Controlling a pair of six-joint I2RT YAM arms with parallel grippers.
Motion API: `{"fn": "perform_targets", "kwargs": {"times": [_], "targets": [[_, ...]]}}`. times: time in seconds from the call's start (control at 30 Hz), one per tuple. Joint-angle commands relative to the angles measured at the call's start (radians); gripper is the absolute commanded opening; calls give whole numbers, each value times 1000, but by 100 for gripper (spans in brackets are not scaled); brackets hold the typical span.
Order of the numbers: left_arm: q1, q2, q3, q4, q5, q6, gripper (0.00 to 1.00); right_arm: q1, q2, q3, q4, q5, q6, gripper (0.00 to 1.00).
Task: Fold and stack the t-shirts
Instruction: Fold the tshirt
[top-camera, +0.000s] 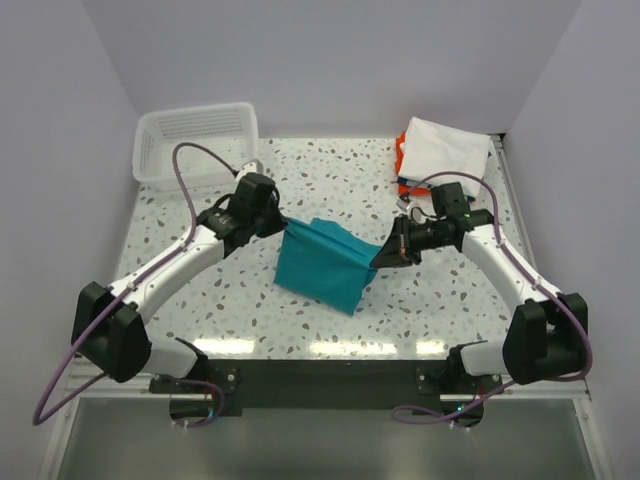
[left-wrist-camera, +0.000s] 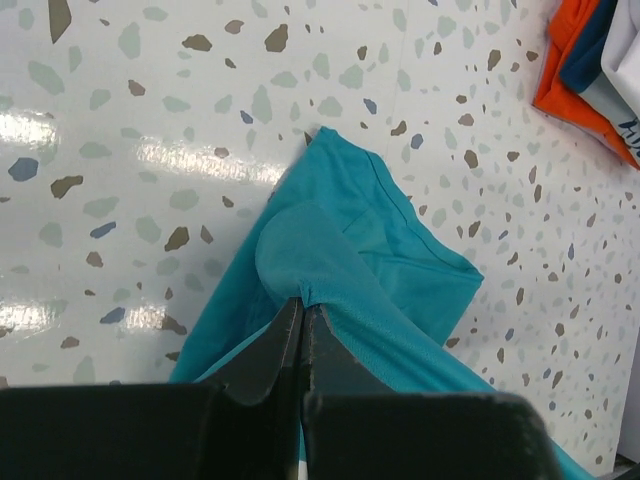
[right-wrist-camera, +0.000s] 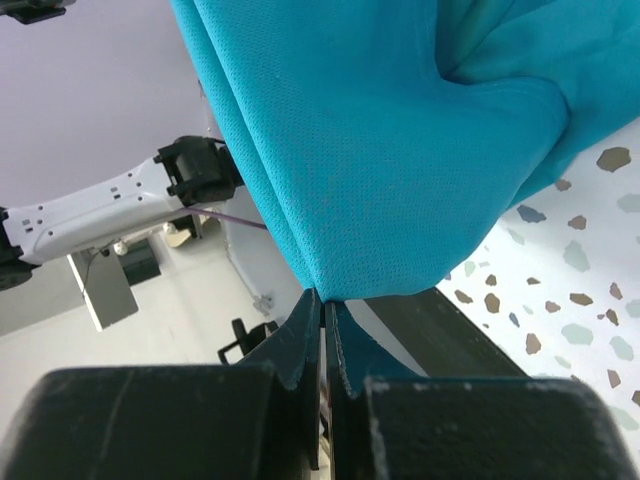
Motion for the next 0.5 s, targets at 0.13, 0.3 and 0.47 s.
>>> {"fn": "perform_targets", "kwargs": {"times": [0.13, 0.3, 0.47], "targets": [[44, 155, 133, 88, -27, 69, 0, -21, 63, 43, 95, 69, 49, 0], [49, 244, 175, 109, 24, 74, 0, -50, 129, 43, 136, 78, 58, 0], [51, 312, 210, 131, 36, 76, 0, -93, 182, 44, 156, 87, 47, 0]]}}
